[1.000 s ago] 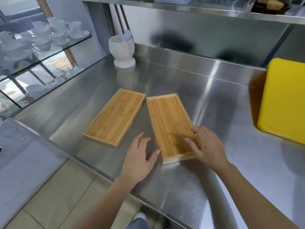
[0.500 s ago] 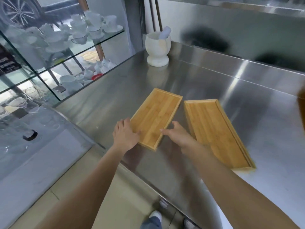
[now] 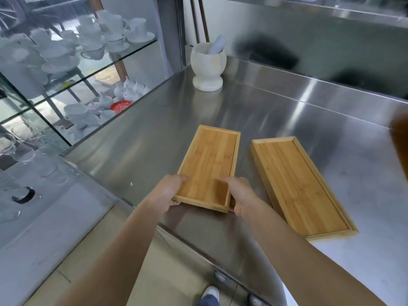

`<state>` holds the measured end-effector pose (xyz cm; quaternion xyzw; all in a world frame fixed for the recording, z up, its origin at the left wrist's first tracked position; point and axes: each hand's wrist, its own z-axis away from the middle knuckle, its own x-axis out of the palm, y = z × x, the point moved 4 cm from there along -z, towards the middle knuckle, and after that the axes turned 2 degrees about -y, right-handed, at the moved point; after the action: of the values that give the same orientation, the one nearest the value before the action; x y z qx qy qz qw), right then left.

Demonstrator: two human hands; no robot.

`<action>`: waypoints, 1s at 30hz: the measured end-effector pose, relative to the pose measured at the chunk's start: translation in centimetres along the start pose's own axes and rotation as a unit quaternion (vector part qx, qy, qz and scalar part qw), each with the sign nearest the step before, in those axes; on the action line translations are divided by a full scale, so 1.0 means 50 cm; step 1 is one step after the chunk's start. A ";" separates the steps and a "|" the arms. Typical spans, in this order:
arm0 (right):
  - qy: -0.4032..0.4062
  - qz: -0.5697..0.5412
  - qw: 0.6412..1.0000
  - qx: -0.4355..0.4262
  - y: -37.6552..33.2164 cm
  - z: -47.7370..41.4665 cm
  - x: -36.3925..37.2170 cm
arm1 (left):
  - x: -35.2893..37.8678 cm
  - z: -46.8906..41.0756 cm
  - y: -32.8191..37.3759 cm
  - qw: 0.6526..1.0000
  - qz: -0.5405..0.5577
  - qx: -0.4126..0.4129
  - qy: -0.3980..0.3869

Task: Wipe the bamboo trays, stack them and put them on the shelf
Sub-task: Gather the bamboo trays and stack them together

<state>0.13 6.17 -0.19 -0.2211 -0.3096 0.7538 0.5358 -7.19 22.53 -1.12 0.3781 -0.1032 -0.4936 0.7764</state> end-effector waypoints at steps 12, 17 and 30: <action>0.119 0.308 0.891 -0.313 -0.109 0.061 -0.109 | 0.059 0.111 0.063 0.968 -0.007 0.248 0.016; 0.125 0.327 0.878 -0.326 -0.136 0.075 -0.259 | 0.160 0.154 0.087 0.956 -0.065 0.239 -0.155; 0.160 0.405 0.853 -0.288 -0.083 0.053 -0.497 | 0.388 0.197 0.027 0.955 -0.086 0.203 -0.197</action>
<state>9.30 -16.94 4.65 -0.5888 -0.3057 0.7354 0.1380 -1.98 1.67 2.52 0.4307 -0.3192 -0.5918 0.6020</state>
